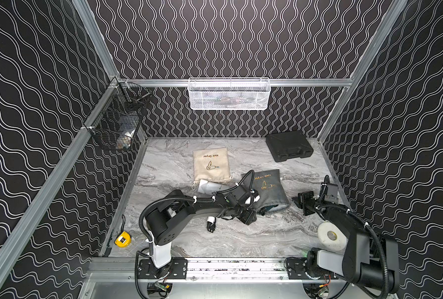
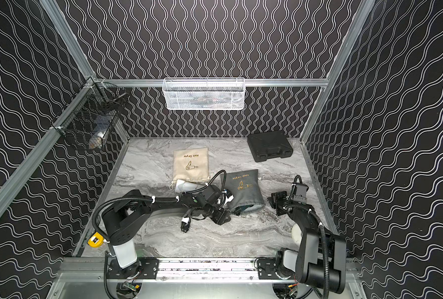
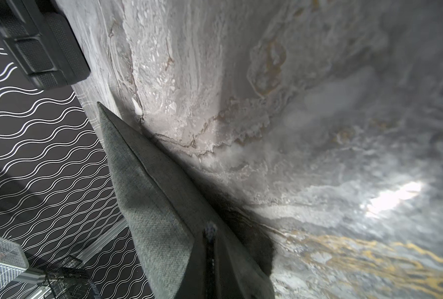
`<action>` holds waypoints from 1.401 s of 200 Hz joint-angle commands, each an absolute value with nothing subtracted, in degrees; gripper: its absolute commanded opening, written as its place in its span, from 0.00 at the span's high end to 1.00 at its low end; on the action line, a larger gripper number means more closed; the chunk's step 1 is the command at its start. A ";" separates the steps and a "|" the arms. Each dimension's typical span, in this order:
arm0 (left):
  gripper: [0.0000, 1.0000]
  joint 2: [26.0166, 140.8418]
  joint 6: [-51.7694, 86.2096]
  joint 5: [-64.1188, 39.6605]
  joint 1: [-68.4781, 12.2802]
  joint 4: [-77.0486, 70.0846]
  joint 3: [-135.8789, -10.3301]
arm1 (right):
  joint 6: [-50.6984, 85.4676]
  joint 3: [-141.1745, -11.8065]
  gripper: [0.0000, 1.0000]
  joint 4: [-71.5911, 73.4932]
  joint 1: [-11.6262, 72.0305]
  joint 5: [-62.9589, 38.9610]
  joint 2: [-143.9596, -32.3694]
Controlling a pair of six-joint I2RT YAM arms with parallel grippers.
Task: Pack away hair dryers
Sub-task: Pull the drawstrings on both sides of the drawstring bag.
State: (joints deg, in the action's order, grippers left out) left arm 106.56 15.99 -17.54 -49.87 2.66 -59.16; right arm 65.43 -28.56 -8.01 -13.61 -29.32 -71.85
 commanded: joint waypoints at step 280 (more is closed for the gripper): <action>1.00 84.81 17.59 -17.87 -45.86 3.15 -55.05 | 66.44 -32.09 1.00 -7.42 -28.64 -40.95 -66.97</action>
